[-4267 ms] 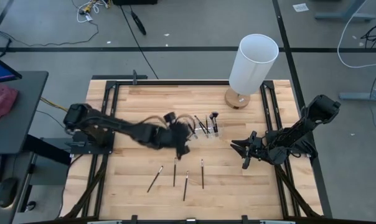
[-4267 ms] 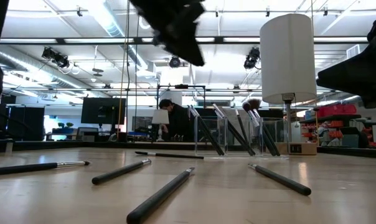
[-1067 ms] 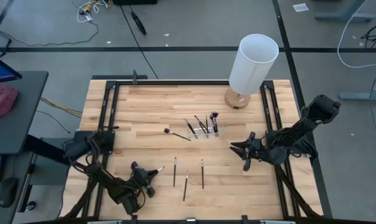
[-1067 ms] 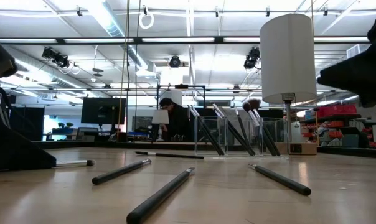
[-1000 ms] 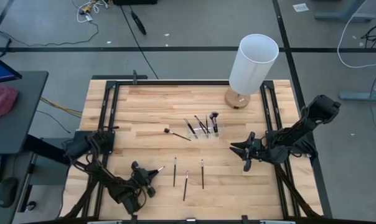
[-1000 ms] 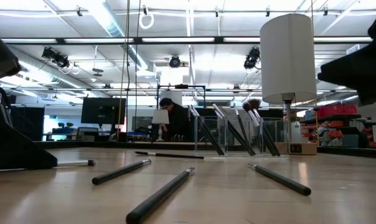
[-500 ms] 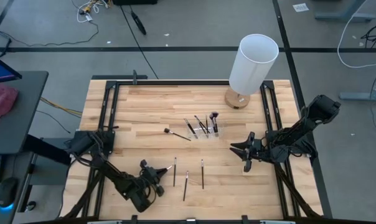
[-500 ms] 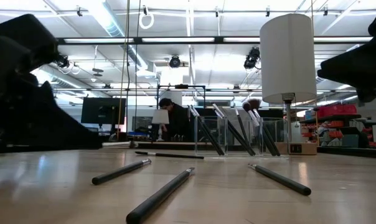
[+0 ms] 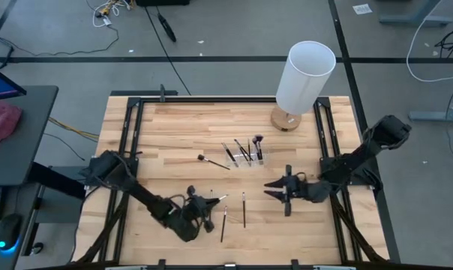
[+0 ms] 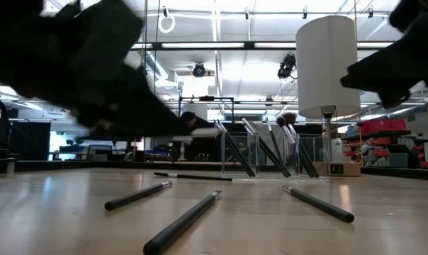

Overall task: Pick & Place Makeup Supplies
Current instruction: Put the black makeup brush into the transparent organizer

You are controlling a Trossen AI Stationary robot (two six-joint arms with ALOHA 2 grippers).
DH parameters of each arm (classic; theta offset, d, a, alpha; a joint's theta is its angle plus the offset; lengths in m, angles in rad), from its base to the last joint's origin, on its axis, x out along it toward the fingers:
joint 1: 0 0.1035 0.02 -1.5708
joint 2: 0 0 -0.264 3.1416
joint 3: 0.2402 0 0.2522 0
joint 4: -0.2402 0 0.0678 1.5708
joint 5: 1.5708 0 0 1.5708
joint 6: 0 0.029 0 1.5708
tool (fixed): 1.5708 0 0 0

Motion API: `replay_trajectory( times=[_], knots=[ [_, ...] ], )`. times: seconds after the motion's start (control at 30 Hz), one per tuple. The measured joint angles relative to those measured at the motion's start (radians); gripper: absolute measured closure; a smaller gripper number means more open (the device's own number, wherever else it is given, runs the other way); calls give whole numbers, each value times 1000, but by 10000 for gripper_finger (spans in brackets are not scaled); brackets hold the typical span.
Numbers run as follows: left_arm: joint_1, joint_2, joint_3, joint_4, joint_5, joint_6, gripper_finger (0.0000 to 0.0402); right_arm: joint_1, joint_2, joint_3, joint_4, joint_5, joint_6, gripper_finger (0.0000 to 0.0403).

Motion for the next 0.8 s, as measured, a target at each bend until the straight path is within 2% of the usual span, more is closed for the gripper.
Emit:
replay_trajectory(
  times=[0.2,0.3,0.4,0.5,0.6,0.7,0.8],
  knots=[
    [81,-80,1,238,120,368,386,-89,24,22,-45,-150,2,255],
    [117,-123,1,309,201,490,383,-108,66,22,15,-157,-23,241],
    [148,-144,1,412,291,591,382,-115,131,22,171,-158,-93,230],
    [175,-149,2,487,388,621,385,-115,205,24,346,-158,-180,225],
    [188,-149,2,498,423,620,383,-119,276,54,466,-191,-243,225],
    [189,-149,2,499,423,621,381,-128,334,123,499,-241,-293,225],
    [188,-149,2,501,423,621,383,-138,385,200,498,-242,-331,224]
  ],
)
